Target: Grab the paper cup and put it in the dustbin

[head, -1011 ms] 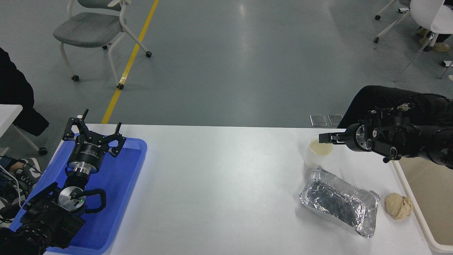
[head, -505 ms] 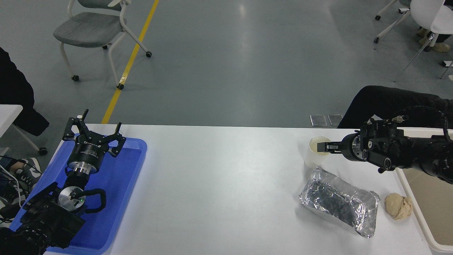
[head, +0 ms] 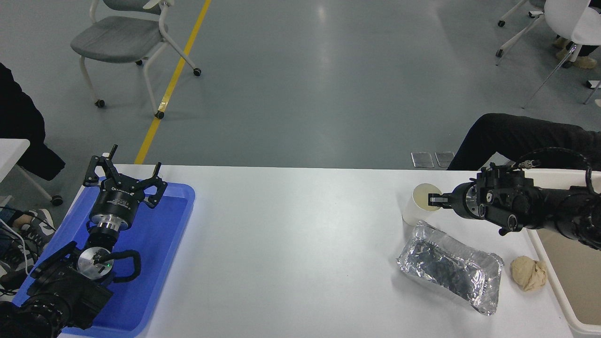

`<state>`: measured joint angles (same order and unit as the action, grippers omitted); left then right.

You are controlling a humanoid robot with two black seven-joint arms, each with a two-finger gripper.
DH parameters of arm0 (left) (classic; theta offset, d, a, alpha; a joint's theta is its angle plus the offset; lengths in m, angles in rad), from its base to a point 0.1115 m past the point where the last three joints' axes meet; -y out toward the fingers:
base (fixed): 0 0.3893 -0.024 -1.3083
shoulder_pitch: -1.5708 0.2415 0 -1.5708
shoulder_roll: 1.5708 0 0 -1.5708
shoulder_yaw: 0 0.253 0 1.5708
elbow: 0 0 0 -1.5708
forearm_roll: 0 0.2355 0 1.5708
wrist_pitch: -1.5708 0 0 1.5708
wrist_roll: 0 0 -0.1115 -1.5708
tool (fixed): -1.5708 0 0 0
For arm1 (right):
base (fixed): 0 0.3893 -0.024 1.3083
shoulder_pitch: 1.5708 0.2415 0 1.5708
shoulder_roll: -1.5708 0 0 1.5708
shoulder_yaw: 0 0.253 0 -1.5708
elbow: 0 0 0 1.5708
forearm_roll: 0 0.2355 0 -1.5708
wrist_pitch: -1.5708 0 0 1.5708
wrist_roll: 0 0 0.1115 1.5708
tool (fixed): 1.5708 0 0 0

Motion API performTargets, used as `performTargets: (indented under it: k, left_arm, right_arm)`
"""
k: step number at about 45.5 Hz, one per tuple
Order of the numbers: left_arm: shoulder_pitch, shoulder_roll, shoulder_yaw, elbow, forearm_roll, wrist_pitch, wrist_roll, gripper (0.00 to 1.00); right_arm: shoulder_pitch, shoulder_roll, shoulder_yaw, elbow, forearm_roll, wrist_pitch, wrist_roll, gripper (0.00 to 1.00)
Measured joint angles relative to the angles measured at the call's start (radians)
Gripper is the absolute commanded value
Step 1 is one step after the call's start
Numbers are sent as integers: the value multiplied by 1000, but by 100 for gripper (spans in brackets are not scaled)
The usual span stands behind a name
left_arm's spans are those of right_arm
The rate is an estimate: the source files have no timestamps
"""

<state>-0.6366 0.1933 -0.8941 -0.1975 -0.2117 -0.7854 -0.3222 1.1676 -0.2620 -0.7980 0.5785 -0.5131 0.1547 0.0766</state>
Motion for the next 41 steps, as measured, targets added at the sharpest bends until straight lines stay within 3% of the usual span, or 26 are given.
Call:
performTargets:
  k: [23,41]
  left_arm:
    - [0,0,0,0,0,0,0,100]
    - [2,3,0,0,0,0,0,100]
  right_arm:
    - [176,-46,-41,98,3,56,-4,0]
    - [575,-156,-179,362,8,220,-24,0]
